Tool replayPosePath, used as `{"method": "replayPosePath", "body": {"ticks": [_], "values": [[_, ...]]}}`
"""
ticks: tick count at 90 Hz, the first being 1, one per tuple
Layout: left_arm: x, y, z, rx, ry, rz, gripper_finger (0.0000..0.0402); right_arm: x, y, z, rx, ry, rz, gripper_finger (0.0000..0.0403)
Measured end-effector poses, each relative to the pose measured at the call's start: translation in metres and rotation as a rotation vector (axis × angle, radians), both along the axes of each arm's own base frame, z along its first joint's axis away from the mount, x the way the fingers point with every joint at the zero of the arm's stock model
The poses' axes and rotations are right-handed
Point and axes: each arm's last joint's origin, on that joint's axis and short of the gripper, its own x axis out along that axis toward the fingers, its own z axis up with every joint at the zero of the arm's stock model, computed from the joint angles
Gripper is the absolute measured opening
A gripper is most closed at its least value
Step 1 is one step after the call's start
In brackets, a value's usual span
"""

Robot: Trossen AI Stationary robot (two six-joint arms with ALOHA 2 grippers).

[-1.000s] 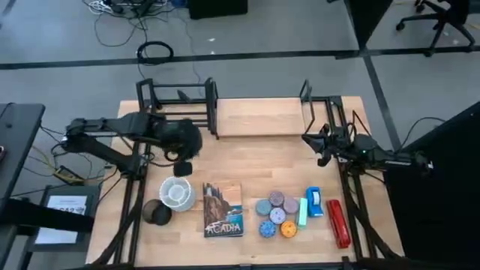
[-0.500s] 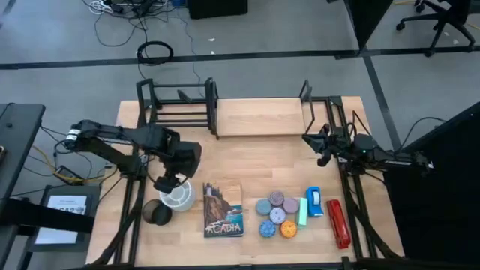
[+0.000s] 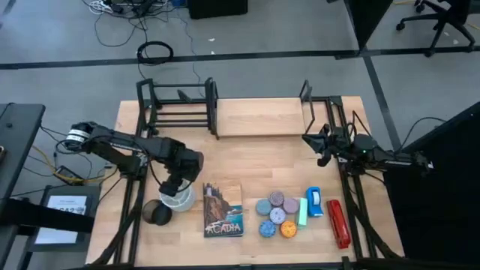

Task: Stock shelves
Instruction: Put the white pen organizer on the shelf

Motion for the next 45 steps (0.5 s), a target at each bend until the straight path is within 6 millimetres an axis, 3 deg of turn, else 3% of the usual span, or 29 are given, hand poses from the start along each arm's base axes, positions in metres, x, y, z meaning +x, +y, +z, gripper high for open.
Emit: {"method": "replayPosePath", "body": {"ticks": [13, 32, 45], "values": [[0.006, 0.005, 0.011, -0.008, -0.036, 0.100, 0.0012, 0.000, 0.000, 0.000, 0.000, 0.000, -0.001, 0.0007], [0.023, 0.023, 0.042, -0.076, -0.106, 0.337, 0.0003, 0.000, 0.000, 0.000, 0.000, 0.000, 0.000, 0.0007], [0.049, 0.036, 0.077, -0.106, -0.188, 0.463, 0.0002, 0.000, 0.000, 0.000, 0.000, 0.000, 0.000, 0.0007]]}}
